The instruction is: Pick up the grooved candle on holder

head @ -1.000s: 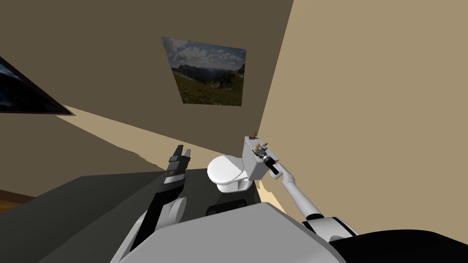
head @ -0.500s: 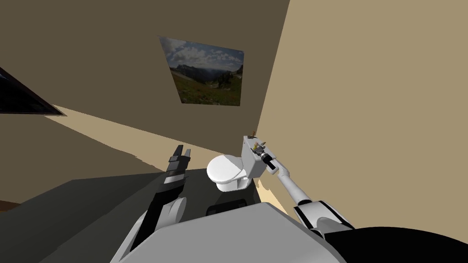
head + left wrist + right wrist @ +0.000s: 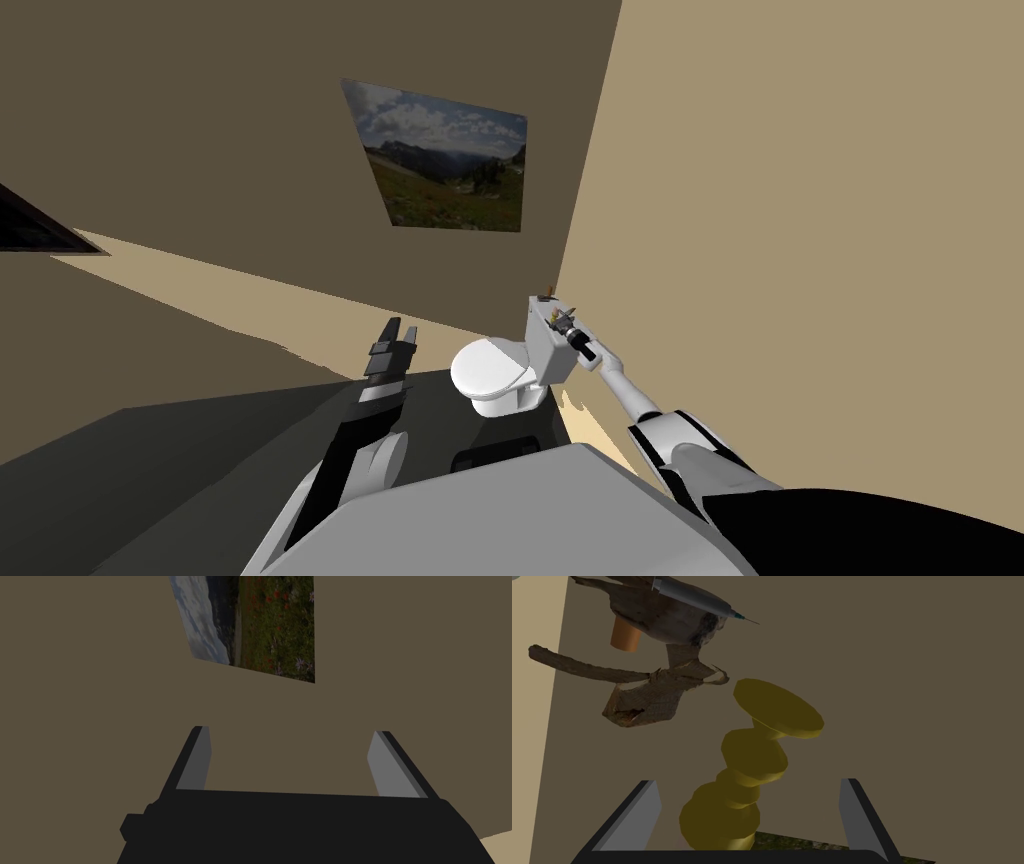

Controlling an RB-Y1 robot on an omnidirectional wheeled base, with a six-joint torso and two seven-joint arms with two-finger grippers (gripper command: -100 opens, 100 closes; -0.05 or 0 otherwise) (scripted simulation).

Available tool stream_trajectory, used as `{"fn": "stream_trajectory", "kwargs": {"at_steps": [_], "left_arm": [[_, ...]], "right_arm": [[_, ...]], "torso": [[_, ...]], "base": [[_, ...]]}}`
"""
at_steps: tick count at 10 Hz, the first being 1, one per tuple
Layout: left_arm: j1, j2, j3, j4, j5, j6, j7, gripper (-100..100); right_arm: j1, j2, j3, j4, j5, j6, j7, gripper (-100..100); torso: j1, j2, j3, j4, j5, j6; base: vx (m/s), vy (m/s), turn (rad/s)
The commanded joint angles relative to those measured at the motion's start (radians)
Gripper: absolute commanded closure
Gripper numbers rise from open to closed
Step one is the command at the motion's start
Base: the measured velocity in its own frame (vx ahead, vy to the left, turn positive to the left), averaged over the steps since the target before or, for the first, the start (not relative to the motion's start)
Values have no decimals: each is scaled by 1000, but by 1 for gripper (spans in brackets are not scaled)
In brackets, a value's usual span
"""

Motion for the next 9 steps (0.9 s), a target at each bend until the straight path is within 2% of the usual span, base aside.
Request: {"fn": "stream_trajectory", "kwargs": {"at_steps": [1, 2, 3, 4, 5, 6, 7, 9], "left_arm": [[0, 0, 0, 0, 0, 0, 0, 0], [0, 0, 0, 0, 0, 0, 0, 0], [0, 0, 0, 0, 0, 0, 0, 0], [0, 0, 0, 0, 0, 0, 0, 0], [0, 0, 0, 0, 0, 0, 0, 0], [0, 0, 0, 0, 0, 0, 0, 0], [0, 0, 0, 0, 0, 0, 0, 0], [0, 0, 0, 0, 0, 0, 0, 0]], "right_arm": [[-50, -1, 13, 50, -12, -13, 16, -100], [-61, -1, 13, 76, -12, -13, 16, -100], [-99, -10, 43, 108, -39, -27, 39, -100], [-128, -10, 43, 142, -39, -27, 39, -100], [-137, -10, 43, 159, -39, -27, 39, -100], [-126, -9, 41, 144, -38, -28, 40, -100], [-128, -9, 41, 147, -38, -28, 40, 100], [-129, -9, 39, 146, -39, -27, 39, 100]], "torso": [[0, 0, 0, 0, 0, 0], [0, 0, 0, 0, 0, 0], [0, -1, 0, 0, 0, 0], [0, 0, 0, 0, 0, 0], [0, 1, 0, 0, 0, 0], [0, -1, 0, 0, 0, 0], [0, -1, -1, 0, 0, 0], [0, -2, -2, -2, 0, -1]], "base": [[-38, 10, -5], [-19, 3, -1], [-44, 10, -86], [-44, 13, -84], [-16, 7, -4], [0, 0, 0], [0, 0, 0], [0, 0, 0]]}}
